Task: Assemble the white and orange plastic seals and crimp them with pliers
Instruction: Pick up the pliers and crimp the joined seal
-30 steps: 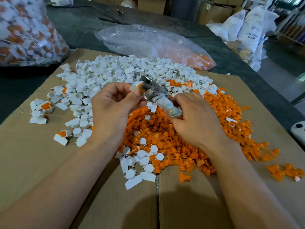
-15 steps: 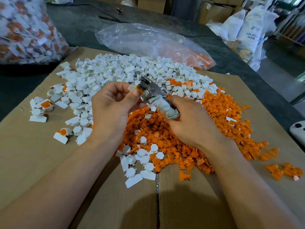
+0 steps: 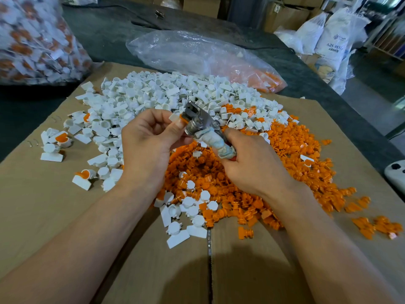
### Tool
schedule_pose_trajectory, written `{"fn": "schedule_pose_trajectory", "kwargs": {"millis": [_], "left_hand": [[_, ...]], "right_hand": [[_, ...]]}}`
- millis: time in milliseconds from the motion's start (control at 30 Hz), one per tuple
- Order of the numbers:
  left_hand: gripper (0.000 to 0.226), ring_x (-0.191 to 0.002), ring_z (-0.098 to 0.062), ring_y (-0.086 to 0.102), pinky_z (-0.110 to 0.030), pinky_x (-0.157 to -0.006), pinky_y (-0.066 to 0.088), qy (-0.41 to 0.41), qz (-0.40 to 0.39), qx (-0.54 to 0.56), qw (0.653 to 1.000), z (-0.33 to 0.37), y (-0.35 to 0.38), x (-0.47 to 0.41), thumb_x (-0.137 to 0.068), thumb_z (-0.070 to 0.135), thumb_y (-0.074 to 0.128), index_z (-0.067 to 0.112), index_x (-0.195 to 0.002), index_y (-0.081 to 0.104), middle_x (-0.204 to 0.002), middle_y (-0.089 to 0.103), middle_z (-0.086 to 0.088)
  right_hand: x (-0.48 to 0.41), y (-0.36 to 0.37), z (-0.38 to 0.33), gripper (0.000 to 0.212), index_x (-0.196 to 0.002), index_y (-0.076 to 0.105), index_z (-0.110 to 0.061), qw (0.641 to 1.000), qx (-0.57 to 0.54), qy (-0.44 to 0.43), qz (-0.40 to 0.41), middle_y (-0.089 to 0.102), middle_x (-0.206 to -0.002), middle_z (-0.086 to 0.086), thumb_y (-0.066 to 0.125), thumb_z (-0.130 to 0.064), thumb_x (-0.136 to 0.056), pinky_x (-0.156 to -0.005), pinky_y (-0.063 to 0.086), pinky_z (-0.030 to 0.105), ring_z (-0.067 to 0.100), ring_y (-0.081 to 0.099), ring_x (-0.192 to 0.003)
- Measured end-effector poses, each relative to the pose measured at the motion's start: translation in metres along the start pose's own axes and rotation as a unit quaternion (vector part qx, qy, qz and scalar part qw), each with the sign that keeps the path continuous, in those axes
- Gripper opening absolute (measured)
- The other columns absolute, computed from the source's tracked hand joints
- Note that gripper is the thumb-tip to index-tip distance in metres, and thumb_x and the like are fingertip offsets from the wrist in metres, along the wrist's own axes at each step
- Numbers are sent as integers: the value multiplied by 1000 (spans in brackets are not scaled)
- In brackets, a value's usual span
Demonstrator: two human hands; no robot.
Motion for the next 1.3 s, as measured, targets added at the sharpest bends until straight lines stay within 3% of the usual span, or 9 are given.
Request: {"fn": "schedule_pose_trajectory", "kwargs": {"millis": [800,967,1167,1300], "left_hand": [[21,-54,-7,63,-18,-52,52,-2,2,-7,1000,3,0,2,-83,-7,57,10,-71,55,-54,63,7],[20,-54,-6,63,-16,-51,51,-2,0,-3,1000,4,1,3,-82,-6,57,10,-71,55,-54,63,7],[12,-51,-11,64,-17,-49,51,-37,2,19,999,1,1,2,-77,-3,63,6,-73,55,-55,64,3],[16,-51,-14,65,-17,-46,49,-69,6,9,998,-3,-1,0,-78,-7,63,8,-82,58,-56,66,-3]], "right_hand": [[0,2,-4,19,-85,37,-21,1000,8,-7,-2,39,-61,-7,57,-21,-85,-45,20,27,8,36,-53],[0,-3,-5,22,-85,36,-22,999,19,-18,22,38,-60,-8,58,-20,-82,-45,22,26,18,41,-57],[-1,-1,2,23,-86,36,-22,999,-3,-19,36,41,-63,-10,58,-28,-86,-46,25,27,13,42,-57],[-3,-12,29,29,-87,40,-22,997,-2,40,64,44,-71,-13,59,-44,-83,-49,30,27,4,42,-62]]}}
Point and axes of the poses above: each hand's wrist, its own x-axis away from the middle knuckle, its own y-axis out of the palm, z = x × y, the point moved 9 cm from there along -x, towards the middle knuckle
